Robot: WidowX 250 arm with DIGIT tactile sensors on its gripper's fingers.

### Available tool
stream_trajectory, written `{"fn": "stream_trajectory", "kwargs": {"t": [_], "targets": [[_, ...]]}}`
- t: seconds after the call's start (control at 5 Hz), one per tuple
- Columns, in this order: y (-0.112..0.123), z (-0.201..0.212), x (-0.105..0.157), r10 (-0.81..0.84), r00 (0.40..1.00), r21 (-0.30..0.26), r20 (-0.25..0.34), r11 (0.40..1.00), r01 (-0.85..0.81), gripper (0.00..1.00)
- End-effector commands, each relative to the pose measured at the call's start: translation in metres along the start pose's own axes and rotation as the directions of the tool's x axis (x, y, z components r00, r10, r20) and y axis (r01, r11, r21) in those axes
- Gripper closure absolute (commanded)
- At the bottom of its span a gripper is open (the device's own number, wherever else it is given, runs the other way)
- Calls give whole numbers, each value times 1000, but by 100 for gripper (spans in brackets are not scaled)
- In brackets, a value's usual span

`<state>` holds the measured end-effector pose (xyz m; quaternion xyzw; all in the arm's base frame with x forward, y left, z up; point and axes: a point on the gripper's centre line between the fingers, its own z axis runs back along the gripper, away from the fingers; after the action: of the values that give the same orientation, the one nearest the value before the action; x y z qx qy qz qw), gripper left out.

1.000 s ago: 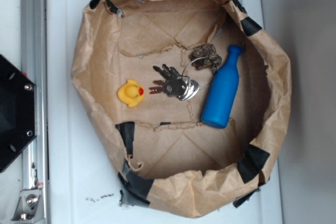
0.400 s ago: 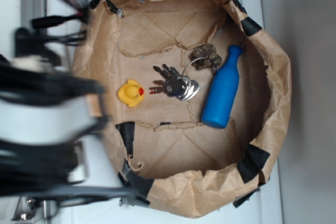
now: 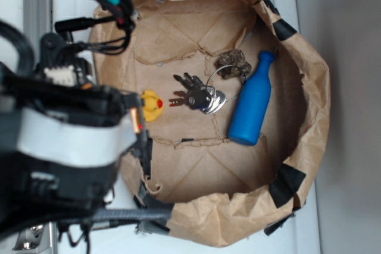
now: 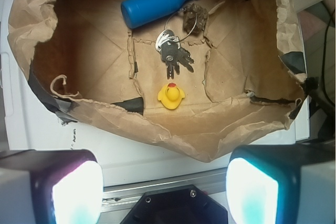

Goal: Grab the silver keys.

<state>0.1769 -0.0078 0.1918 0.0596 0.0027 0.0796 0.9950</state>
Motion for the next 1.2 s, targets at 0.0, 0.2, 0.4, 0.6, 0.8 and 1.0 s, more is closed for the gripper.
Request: {"fn": "stream_trajectory", "kwargs": {"t": [0.0, 0.2, 0.4, 0.6, 0.8, 1.0], "targets": [[15, -9, 54, 77, 997, -78, 15, 994, -76, 0], [29, -26, 75, 104, 994, -123, 32, 987, -99, 0], [40, -50, 96, 179, 982, -164, 54, 972, -168, 0], [37, -72, 102, 208, 973, -260, 97, 949, -177, 0], [29, -91, 102, 190, 971, -208, 145, 965, -158, 0], [28, -107, 102, 234, 961, -169, 150, 963, -208, 0]]}}
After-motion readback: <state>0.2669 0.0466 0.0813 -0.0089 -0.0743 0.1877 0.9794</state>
